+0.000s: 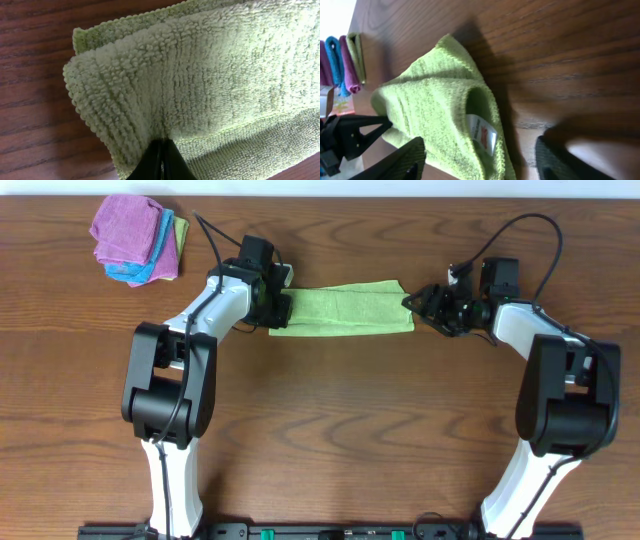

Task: Fold the cloth
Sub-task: 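Regrasp the right end of the folded strip with the right gripper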

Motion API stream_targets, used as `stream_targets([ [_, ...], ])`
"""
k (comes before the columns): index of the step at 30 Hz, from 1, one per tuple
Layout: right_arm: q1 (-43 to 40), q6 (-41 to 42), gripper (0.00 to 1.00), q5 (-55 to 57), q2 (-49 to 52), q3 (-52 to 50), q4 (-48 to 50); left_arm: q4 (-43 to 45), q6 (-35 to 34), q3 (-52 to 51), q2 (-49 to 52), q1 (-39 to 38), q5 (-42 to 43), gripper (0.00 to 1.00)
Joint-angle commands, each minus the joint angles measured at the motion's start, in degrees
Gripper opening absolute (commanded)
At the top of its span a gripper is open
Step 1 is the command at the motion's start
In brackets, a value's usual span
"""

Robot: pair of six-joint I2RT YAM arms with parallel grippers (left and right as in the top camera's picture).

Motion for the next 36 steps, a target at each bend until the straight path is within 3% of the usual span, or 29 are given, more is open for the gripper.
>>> stream_targets([
  [1, 0.09, -1.81, 0.73, 4.0, -0.02, 0.33, -0.24, -0.15, 0.63, -1.73, 1.57, 0.11, -2.73, 0.06],
  [14, 4.24, 1.05, 0.73, 2.91, 5.53, 0.33, 3.45, -0.17, 0.63, -1.73, 1.57, 0.9, -2.56, 0.05],
  [21, 4.26, 2.1, 0.66, 2.91, 5.64, 0.33, 4.17, -0.02, 0.63, -1.73, 1.57, 1.27, -2.56, 0.06],
  [25, 5.09, 2.51, 0.55, 2.89, 5.64, 0.35, 4.98, 0.04, 0.61, -1.73, 1.57, 1.68, -2.54, 0.06],
  [27, 5.77, 2.95, 0.41, 2.89, 5.64, 0.35, 6.25, 0.02, 0.61, -1.73, 1.57, 1.77, -2.45, 0.05],
  [31, 7.21, 6.03, 0.01, 2.86, 5.62, 0.76, 9.62, 0.02, 0.61, -1.73, 1.57, 1.95, -0.98, 0.06],
  [36, 8.0, 5.84, 0.02, 1.95, 3.98, 5.73, 6.32, -0.42, -1.64, -1.73, 1.57, 1.92, -1.01, 0.06],
])
